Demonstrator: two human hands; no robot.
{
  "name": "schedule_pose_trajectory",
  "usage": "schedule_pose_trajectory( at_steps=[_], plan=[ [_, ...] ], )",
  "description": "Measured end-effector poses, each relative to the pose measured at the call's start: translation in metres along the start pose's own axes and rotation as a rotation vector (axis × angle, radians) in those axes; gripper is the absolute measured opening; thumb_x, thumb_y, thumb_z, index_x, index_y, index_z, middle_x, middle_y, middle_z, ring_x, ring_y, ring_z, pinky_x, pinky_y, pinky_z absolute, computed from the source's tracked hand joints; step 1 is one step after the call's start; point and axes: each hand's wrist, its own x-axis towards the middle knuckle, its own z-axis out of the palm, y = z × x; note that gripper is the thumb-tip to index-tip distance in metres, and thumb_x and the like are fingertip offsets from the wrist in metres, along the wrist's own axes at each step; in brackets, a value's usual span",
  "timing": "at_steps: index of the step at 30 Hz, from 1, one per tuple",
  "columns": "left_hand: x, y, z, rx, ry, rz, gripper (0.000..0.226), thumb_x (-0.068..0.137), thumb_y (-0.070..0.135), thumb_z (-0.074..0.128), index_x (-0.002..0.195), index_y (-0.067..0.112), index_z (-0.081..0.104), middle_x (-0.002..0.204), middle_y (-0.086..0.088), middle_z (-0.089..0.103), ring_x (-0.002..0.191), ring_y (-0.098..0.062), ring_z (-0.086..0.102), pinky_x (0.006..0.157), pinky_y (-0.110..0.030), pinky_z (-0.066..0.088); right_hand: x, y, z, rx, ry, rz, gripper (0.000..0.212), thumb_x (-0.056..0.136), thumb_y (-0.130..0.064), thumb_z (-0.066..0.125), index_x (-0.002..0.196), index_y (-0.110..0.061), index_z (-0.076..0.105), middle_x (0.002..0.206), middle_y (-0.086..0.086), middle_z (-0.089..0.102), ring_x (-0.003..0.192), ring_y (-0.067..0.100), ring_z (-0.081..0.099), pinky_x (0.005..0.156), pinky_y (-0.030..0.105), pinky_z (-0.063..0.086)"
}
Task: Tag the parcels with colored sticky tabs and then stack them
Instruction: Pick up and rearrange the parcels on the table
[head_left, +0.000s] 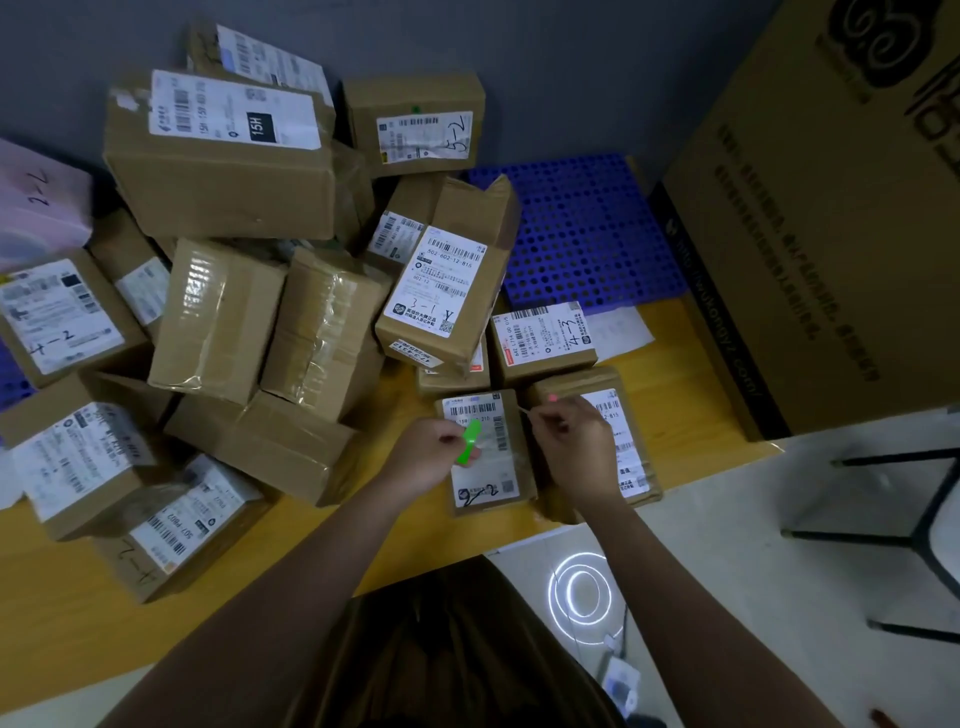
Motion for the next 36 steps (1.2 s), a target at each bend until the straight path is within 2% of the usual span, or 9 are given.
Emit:
schedule_pose_trajectory(
  at_steps=[2,6,11,18,21,25,28,31,36],
  plan=[
    [0.006,-0.001,0.005,-0.020,0.057,0.008,0.017,0.093,0.005,0.053,0.090,0.000,0.068,0.089,-0.005,0.072,0.066,0.003,0.065,0.065,-0.013,0.051,0.008,0.004,0.004,-0.143,0.002,-0.184,0.004,0.076,-0.001,0.070,0.074,-0.004,0.069,0.081,0.009,0.067,0.075,0.023,0.061,0.065,0.024,0.046],
    [0.011,-0.003,0.011,-0.093,0.119,-0.044,0.017,0.094,0.005,0.051,0.089,0.008,0.066,0.087,-0.003,0.070,0.069,-0.002,0.064,0.060,-0.014,0.049,0.020,0.010,0.014,-0.291,-0.136,-0.502,0.011,0.075,-0.006,0.057,0.065,-0.003,0.061,0.073,0.011,0.066,0.070,0.028,0.062,0.065,0.033,0.051],
    [0.009,-0.005,0.014,-0.146,0.129,-0.074,0.019,0.095,0.005,0.048,0.087,0.012,0.063,0.090,-0.004,0.070,0.076,-0.008,0.066,0.072,-0.025,0.051,0.016,0.021,0.021,-0.379,-0.320,-0.607,0.013,0.062,0.001,0.071,0.061,-0.006,0.060,0.066,0.010,0.063,0.068,0.027,0.062,0.062,0.032,0.052],
    [0.009,-0.003,0.012,-0.098,0.121,-0.086,0.027,0.093,0.007,0.051,0.074,0.021,0.064,0.087,-0.002,0.072,0.093,-0.023,0.067,0.083,-0.041,0.053,0.007,0.016,0.008,-0.479,-0.396,-0.543,0.034,0.080,-0.030,0.042,0.070,-0.010,0.067,0.068,0.003,0.067,0.084,0.025,0.063,0.072,0.033,0.048],
    [0.008,-0.003,0.013,-0.088,0.110,-0.094,0.014,0.091,0.011,0.057,0.082,0.016,0.066,0.096,-0.007,0.071,0.095,-0.025,0.067,0.083,-0.042,0.053,0.013,0.016,0.003,-0.329,-0.445,-0.329,0.037,0.080,-0.033,0.039,0.084,-0.011,0.070,0.083,0.007,0.067,0.096,0.026,0.058,0.085,0.040,0.045],
    [0.006,-0.007,0.012,-0.105,0.104,-0.082,0.017,0.094,0.011,0.053,0.101,0.005,0.067,0.101,-0.006,0.071,0.088,-0.017,0.066,0.076,-0.034,0.052,0.019,0.012,0.004,-0.032,-0.453,-0.003,0.036,0.082,-0.004,0.044,0.109,-0.015,0.066,0.111,0.006,0.066,0.115,0.019,0.053,0.100,0.029,0.042],
    [-0.005,-0.012,0.006,-0.150,0.129,-0.056,0.012,0.097,0.011,0.050,0.106,0.010,0.058,0.097,-0.003,0.070,0.082,-0.009,0.064,0.071,-0.024,0.051,0.016,0.004,-0.003,0.143,-0.218,0.164,0.039,0.084,0.014,0.041,0.102,-0.012,0.064,0.101,-0.001,0.068,0.100,0.012,0.063,0.080,0.006,0.043],
    [-0.019,-0.030,-0.008,-0.158,0.250,-0.049,0.006,0.097,0.012,0.051,0.094,0.016,0.051,0.089,0.000,0.070,0.079,-0.013,0.065,0.080,-0.040,0.053,0.005,-0.001,-0.003,0.142,-0.111,0.134,0.033,0.084,0.014,0.045,0.094,-0.010,0.065,0.090,-0.005,0.065,0.090,0.016,0.063,0.070,0.005,0.040],
    [-0.036,-0.077,-0.021,-0.003,0.260,-0.186,0.007,0.095,0.011,0.049,0.099,0.010,0.055,0.092,-0.010,0.062,0.088,-0.036,0.064,0.074,-0.049,0.052,-0.018,-0.022,0.019,0.029,-0.253,-0.136,0.025,0.083,0.005,0.052,0.091,-0.011,0.069,0.085,0.002,0.067,0.091,0.023,0.057,0.079,0.015,0.034]
  ],
)
